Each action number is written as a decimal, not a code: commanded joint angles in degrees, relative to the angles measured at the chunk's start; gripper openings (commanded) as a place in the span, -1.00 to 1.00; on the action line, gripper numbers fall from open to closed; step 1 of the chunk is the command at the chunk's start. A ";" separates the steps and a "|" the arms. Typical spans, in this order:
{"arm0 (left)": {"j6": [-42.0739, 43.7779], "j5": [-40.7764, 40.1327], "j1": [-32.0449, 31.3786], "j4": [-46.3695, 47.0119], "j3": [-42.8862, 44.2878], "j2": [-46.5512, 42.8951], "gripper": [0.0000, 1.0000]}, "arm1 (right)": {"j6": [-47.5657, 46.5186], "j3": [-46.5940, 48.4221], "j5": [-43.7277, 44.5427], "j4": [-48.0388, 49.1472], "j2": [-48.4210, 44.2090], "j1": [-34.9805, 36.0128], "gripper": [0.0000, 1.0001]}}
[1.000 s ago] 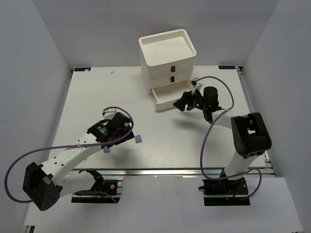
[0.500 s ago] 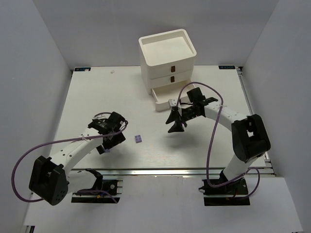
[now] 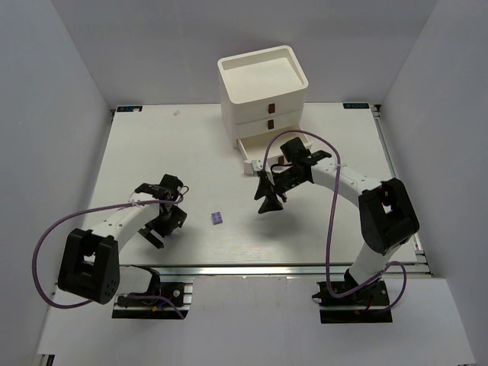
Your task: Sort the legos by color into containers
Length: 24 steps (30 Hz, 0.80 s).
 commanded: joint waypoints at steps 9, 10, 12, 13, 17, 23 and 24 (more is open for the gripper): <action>0.99 2.58 6.24 5.65 1.29 5.96 0.41 | 4.06 0.04 3.38 2.67 -3.18 -0.31 0.22; 1.17 2.84 6.77 6.00 1.03 5.79 0.35 | 4.15 0.13 3.91 2.76 -3.18 -0.40 0.21; 1.52 3.28 6.77 6.88 0.59 5.26 0.20 | 4.24 0.30 4.35 2.67 -3.36 -0.40 0.22; 1.87 3.28 7.38 7.06 0.59 4.82 0.14 | 4.33 0.39 4.44 2.67 -3.45 -0.48 0.22; 3.45 3.98 8.00 7.93 1.37 4.03 -0.29 | 4.76 0.48 4.96 2.84 -4.32 -0.66 0.21; 17.24 8.81 6.24 13.55 7.70 1.49 -1.00 | 19.76 -5.38 11.81 15.74 -9.94 -2.15 -0.36; 21.00 10.47 6.24 14.78 8.84 1.04 -1.00 | 24.23 -6.37 12.95 20.72 -10.65 -2.07 -0.44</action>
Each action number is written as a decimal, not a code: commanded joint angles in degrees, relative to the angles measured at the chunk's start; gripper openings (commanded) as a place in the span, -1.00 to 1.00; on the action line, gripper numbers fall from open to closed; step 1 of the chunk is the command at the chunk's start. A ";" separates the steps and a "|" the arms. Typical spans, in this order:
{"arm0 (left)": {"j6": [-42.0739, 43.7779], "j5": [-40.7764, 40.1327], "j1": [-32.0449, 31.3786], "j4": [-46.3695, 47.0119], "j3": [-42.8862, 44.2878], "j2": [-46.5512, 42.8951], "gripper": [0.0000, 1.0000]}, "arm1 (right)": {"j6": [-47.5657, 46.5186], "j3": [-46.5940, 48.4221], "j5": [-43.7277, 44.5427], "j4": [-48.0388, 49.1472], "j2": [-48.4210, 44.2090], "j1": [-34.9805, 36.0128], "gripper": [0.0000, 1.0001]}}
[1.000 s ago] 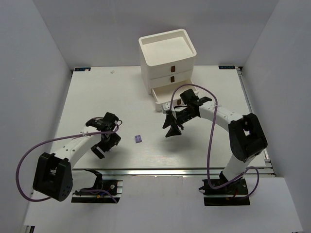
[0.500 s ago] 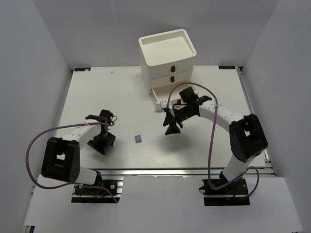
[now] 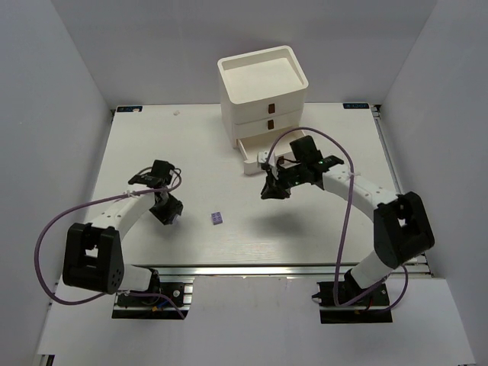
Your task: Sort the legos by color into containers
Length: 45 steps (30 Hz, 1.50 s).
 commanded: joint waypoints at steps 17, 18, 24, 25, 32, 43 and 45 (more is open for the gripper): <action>23.33 37.75 -9.50 33.35 19.47 6.36 -1.00 | 34.16 -4.33 30.98 21.80 -14.00 -9.23 -1.00; 23.42 37.23 -10.13 33.00 21.42 7.95 -1.00 | 34.25 -4.68 30.90 21.62 -14.70 -9.85 -1.00; 20.19 36.08 -13.82 35.18 33.02 20.08 -1.00 | 35.13 -6.70 30.28 21.79 -17.25 -12.49 -1.00; 19.48 35.90 -13.83 35.80 34.08 21.66 -1.00 | 35.13 -6.96 30.11 21.88 -17.52 -12.66 -1.00; 16.04 31.78 -16.02 32.12 48.85 36.77 -0.36 | 33.65 -8.37 26.52 21.27 -19.63 -14.07 -1.00; 15.78 30.72 -16.55 30.18 56.07 40.31 0.34 | 26.45 -9.52 11.84 18.46 -19.72 -14.51 -0.85; 15.60 30.72 -16.55 30.35 55.72 39.43 0.33 | 25.47 -8.82 8.07 17.58 -18.49 -14.42 -0.76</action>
